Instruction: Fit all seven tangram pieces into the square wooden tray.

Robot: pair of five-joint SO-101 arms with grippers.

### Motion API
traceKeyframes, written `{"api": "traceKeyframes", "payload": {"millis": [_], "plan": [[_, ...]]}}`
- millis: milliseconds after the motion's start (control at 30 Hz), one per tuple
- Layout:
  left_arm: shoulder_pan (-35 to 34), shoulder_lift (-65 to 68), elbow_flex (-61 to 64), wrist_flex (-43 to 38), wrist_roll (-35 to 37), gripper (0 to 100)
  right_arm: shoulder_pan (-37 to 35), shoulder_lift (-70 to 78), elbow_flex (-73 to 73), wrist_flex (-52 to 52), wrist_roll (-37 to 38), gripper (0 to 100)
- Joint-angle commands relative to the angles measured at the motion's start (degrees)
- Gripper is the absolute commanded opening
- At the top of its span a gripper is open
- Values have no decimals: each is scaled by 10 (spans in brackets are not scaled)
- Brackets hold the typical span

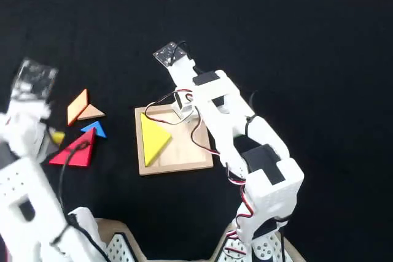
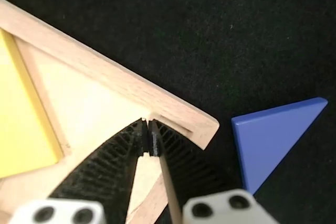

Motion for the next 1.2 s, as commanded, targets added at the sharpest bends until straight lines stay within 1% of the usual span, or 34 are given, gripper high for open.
{"api": "traceKeyframes", "payload": {"millis": [0,67,100,267,333,400,500,567,700,733,800,833,933,967,1033,1167], "plan": [[-80,-104,162,-125,-85,332,12,-3,-3,1,6,11],[-96,-132,219,-186,-89,332,12,-2,-3,0,6,11],[-101,-141,240,-202,-92,332,12,-2,-3,0,6,11],[-91,-128,272,-216,-92,332,12,-1,-3,0,6,11],[-83,-95,263,-220,-90,332,12,-1,-3,0,6,11],[-80,-47,244,-240,-86,332,12,2,-2,0,6,11],[-83,55,179,-265,-34,329,10,18,-7,0,6,11],[-84,139,121,-265,-17,267,10,22,-10,0,6,11],[-82,295,17,-268,-12,35,10,24,-15,3,6,11],[-82,326,-5,-264,-11,23,10,25,-15,3,6,11],[-81,376,-30,-253,-11,73,10,25,-15,3,6,11],[-80,392,-36,-242,-11,75,10,25,-15,3,6,11],[-66,406,-46,-205,-15,23,10,25,-15,3,6,11],[-58,405,-46,-190,-15,30,10,25,-15,3,6,11],[-34,405,-46,-149,-17,30,10,24,-15,3,6,11],[29,412,-40,-88,-46,28,10,23,-15,3,6,11]]}}
